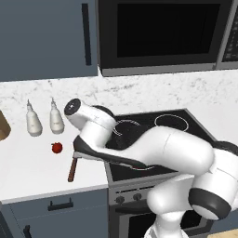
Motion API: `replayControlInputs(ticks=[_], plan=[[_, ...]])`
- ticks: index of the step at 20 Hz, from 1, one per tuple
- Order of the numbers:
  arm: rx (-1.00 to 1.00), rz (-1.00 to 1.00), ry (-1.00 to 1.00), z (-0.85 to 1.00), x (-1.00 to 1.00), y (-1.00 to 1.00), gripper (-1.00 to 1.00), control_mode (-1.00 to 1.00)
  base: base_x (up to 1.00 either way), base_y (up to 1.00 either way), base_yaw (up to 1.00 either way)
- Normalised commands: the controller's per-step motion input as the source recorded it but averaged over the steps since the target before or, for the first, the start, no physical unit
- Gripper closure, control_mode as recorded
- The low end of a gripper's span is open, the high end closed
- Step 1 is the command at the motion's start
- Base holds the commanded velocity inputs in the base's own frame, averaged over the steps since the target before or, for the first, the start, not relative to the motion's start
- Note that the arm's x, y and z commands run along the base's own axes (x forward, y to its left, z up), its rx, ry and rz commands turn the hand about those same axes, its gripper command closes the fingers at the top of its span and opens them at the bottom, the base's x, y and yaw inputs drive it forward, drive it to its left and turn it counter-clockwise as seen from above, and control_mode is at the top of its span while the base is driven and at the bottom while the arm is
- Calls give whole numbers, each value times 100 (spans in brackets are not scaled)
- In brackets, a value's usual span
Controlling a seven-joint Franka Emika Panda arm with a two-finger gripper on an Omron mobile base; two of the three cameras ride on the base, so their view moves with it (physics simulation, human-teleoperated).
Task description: Put the broccoli and bell pepper in the pot. Retrieve the spatula and lightly stir the vegetables in the pot.
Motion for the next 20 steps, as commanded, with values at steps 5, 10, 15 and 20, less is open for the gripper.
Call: replayControlInputs(ticks=[5, 10, 15, 20], plan=[[18, -1, 16, 19, 17, -100, 100, -100, 0, 0, 0], [19, -6, 19, 0, 32, -100, 100, -100, 0, 0, 0], [10, -5, 21, -17, 41, -99, 100, -100, 0, 0, 0], [2, -1, 15, -38, 63, -67, 100, -100, 0, 0, 0]])
